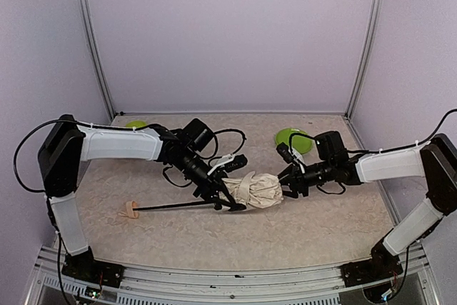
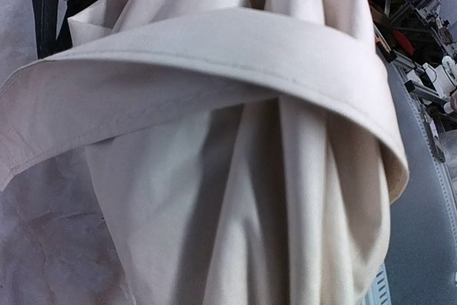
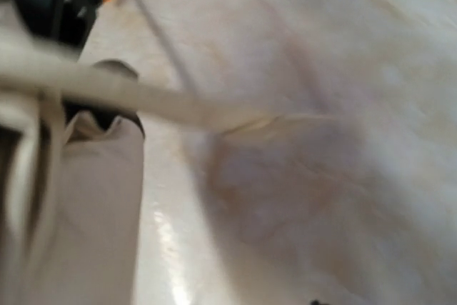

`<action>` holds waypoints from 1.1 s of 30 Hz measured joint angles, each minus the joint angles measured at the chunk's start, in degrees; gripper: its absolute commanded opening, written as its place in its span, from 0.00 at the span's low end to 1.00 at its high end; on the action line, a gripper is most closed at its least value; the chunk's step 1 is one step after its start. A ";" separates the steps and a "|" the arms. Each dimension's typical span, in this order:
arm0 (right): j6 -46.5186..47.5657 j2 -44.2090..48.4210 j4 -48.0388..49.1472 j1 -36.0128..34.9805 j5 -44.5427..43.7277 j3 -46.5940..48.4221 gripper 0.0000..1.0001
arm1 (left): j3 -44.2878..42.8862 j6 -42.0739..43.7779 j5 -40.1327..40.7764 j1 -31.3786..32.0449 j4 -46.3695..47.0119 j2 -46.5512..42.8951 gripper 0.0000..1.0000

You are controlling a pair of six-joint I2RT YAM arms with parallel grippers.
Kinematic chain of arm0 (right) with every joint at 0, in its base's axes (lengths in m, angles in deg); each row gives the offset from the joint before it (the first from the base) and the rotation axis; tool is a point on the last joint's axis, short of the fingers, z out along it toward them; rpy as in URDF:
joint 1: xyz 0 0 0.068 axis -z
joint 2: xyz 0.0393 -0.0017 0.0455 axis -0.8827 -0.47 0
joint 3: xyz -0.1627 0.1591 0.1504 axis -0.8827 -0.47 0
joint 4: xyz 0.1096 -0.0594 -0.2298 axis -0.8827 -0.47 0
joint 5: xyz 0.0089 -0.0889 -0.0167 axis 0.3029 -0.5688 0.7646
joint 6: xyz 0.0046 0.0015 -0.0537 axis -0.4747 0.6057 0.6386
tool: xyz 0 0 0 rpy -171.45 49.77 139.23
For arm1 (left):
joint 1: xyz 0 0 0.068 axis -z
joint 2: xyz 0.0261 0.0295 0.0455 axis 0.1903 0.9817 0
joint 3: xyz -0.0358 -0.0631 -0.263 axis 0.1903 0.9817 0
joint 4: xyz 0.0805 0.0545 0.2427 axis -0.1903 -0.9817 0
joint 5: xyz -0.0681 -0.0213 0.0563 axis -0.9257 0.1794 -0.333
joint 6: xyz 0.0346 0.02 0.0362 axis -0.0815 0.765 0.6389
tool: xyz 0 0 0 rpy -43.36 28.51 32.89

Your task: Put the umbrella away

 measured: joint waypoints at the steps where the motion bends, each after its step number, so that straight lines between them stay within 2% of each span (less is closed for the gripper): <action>1: -0.11 0.00 1.36 -0.37 0.48 -0.57 0.55 | -0.11 -0.44 -0.07 0.00 -0.13 -0.70 0.00; 11: -3.21 -1.49 16.96 -3.87 4.33 -3.72 0.55 | -3.02 -2.99 1.40 0.15 -3.82 -7.52 0.00; 15: -3.72 -1.99 19.08 -4.68 3.87 -3.78 0.54 | -3.23 -3.26 2.34 0.28 -5.27 -7.61 0.00; 19: -2.34 -1.95 14.97 -4.61 -1.38 -2.75 0.54 | -4.11 -2.34 9.25 2.19 -7.39 -7.61 0.00; 22: -1.16 -1.46 8.41 -2.89 -8.22 -0.87 0.54 | -4.48 -1.18 21.49 5.46 -7.98 -7.58 0.00; 28: -1.09 2.01 2.21 1.75 -17.64 0.31 0.53 | 0.98 4.59 61.83 13.86 -2.14 -7.63 0.00; 30: -1.25 3.93 2.38 1.77 -18.36 0.31 0.53 | 5.81 9.66 73.35 15.06 4.72 -8.70 0.00; 33: -1.40 6.54 3.43 1.77 -18.40 0.37 0.54 | 14.99 21.62 87.97 15.21 18.80 -12.57 0.00</action>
